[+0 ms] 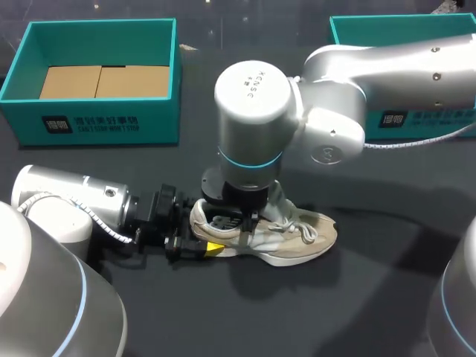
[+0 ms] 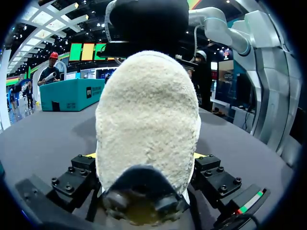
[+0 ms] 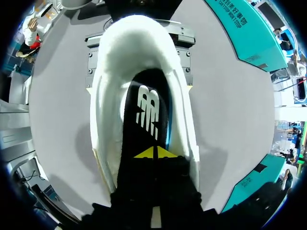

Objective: Take the shoe out of the shoebox, open the shoe tongue, remove and reinsert the insole, then place the shoe into the shoebox

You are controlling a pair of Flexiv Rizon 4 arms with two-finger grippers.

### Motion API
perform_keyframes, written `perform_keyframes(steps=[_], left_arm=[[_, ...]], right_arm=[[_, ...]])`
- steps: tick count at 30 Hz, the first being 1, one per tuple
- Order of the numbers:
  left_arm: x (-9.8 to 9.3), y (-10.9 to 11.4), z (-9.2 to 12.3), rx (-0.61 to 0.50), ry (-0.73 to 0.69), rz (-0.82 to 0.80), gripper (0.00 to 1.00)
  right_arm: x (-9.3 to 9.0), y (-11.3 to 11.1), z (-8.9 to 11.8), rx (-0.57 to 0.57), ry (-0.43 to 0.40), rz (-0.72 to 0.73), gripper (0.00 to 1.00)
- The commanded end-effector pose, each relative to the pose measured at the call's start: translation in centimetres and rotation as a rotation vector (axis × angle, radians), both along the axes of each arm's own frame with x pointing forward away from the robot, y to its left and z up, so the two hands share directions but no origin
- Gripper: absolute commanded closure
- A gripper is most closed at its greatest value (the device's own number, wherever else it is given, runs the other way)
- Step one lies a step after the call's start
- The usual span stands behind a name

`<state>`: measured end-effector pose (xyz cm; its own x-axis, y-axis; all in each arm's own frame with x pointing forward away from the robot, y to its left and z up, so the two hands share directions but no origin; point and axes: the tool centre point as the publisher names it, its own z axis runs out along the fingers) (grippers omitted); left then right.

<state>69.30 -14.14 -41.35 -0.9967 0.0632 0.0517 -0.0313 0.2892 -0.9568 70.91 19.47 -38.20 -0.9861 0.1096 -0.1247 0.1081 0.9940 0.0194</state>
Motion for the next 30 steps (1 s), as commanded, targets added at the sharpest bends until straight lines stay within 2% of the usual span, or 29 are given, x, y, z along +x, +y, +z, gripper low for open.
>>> perform_keyframes(steps=[1,3,7,12,22,30], left_arm=[[-0.1,0.1,0.0,0.0,-0.001,0.002,1.0],[-0.1,0.1,0.0,0.0,-0.001,0.002,1.0],[-0.1,0.1,0.0,0.0,-0.001,0.002,1.0],[-0.1,0.1,0.0,0.0,-0.001,0.002,1.0],[-0.1,0.1,0.0,0.0,-0.001,0.002,1.0],[-0.1,0.1,0.0,0.0,-0.001,0.002,1.0]], right_arm=[[-0.4,-1.0,0.3,0.015,-0.011,-0.007,0.96],[-0.4,-1.3,0.3,0.016,-0.013,-0.015,0.81],[-0.3,-1.6,0.0,0.019,-0.008,-0.025,0.76],[-0.1,-1.8,-0.4,0.018,0.003,-0.038,0.63],[-0.1,-2.0,-2.0,0.005,0.059,-0.058,0.56],[-1.3,-2.4,-3.6,-0.003,0.128,-0.065,0.59]])
